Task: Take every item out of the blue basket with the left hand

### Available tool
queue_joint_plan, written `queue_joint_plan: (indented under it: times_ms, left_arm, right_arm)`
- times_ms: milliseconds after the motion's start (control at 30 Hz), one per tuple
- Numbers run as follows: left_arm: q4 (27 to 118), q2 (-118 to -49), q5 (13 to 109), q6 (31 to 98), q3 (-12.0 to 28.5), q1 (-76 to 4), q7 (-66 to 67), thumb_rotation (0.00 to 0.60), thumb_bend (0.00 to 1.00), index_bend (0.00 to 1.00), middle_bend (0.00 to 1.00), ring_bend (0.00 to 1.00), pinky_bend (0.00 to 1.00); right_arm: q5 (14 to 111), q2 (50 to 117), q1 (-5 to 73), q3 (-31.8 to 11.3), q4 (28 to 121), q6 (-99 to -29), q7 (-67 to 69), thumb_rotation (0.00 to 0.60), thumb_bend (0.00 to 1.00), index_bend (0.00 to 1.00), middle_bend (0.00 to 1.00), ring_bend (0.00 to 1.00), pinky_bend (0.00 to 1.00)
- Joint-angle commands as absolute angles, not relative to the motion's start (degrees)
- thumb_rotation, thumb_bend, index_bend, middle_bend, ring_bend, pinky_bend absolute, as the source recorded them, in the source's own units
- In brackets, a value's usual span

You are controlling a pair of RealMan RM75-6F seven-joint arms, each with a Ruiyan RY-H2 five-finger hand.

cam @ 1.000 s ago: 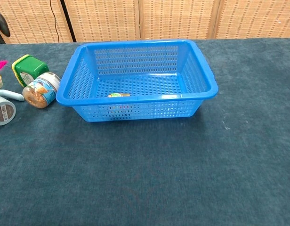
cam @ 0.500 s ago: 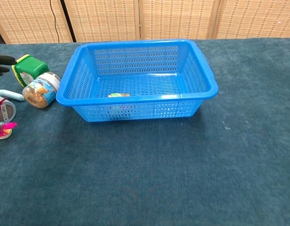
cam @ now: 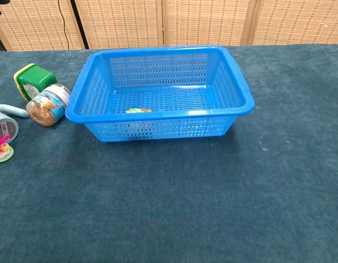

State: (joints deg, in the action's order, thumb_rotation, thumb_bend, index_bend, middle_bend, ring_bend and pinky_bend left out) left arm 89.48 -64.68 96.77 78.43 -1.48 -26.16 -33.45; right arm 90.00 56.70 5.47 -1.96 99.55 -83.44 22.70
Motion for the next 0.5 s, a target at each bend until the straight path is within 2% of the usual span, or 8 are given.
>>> queue_joint_plan:
  times_ms: [33, 133, 233, 333, 500]
  left_arm:
    - [99.57, -59.99, 91.77, 66.92, 2.57, -32.77, -20.74, 0.600, 0.24, 0.00, 0.00, 0.00, 0.00]
    - [103.47, -60.84, 83.90, 56.93, 5.94, -38.42, -10.45, 0.600, 0.24, 0.00, 0.00, 0.00, 0.00]
    - [104.47, -63.69, 74.70, 50.03, 8.85, -43.37, -2.30, 0.600, 0.24, 0.00, 0.00, 0.00, 0.00]
    - [103.63, -67.40, 65.46, 45.81, 10.32, -47.98, 6.02, 0.600, 0.24, 0.00, 0.00, 0.00, 0.00]
    - [98.76, -75.08, 49.82, 42.37, 10.45, -55.89, 17.32, 0.600, 0.24, 0.00, 0.00, 0.00, 0.00]
  right_arm:
    - [89.88, 56.72, 5.52, -1.99, 99.50, -83.34, 22.68, 0.600, 0.00, 0.00, 0.00, 0.00, 0.00]
    - [89.54, 56.76, 5.60, -2.08, 99.34, -83.13, 22.74, 0.600, 0.00, 0.00, 0.00, 0.00, 0.00]
    - [89.07, 56.75, 5.67, -2.27, 99.12, -82.97, 22.95, 0.600, 0.00, 0.00, 0.00, 0.00, 0.00]
    - [88.50, 56.71, 5.76, -2.49, 98.82, -82.75, 23.33, 0.600, 0.00, 0.00, 0.00, 0.00, 0.00]
    - [87.69, 56.70, 6.01, -2.69, 98.14, -81.99, 24.03, 0.600, 0.00, 0.00, 0.00, 0.00, 0.00]
